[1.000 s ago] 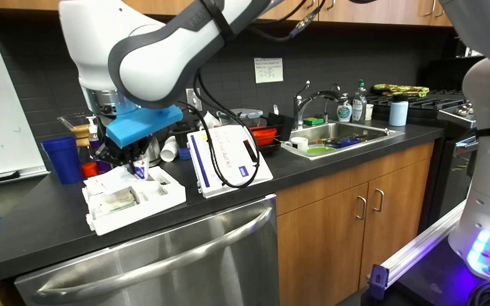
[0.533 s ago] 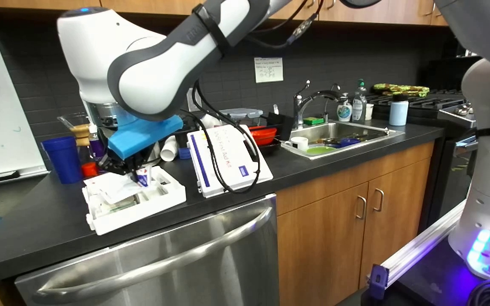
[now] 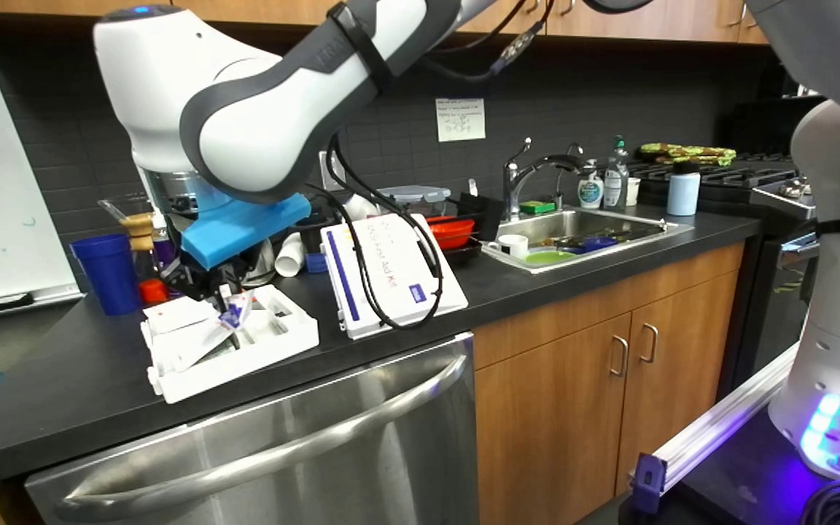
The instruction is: Pick up the white packet on the counter and then put it in the white box on the left
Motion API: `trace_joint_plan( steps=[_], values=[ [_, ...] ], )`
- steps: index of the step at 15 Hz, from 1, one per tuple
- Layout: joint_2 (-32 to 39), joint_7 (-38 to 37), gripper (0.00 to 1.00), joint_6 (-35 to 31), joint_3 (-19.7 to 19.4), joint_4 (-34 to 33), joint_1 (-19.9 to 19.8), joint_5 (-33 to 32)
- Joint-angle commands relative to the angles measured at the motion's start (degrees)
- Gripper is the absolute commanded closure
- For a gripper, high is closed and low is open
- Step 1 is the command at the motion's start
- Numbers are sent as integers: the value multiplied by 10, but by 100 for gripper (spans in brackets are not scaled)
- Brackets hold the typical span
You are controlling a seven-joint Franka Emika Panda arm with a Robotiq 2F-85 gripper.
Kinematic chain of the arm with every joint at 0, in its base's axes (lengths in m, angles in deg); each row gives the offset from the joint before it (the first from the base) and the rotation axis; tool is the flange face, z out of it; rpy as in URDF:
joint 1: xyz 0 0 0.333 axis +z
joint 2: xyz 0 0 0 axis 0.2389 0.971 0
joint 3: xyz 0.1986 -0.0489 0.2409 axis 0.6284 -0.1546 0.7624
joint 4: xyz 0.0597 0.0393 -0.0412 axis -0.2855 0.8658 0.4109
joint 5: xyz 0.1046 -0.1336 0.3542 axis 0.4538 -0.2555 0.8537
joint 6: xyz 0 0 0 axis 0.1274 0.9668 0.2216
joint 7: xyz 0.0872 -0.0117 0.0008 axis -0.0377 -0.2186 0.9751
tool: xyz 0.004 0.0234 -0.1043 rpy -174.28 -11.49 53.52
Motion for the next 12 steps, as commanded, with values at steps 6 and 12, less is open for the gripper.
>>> trace_joint_plan(
  steps=[6,12],
  values=[
    [-1,16,6,7,-22,-10,11,-4],
    [-42,-19,0,-4,-53,5,18,-85]
  ],
)
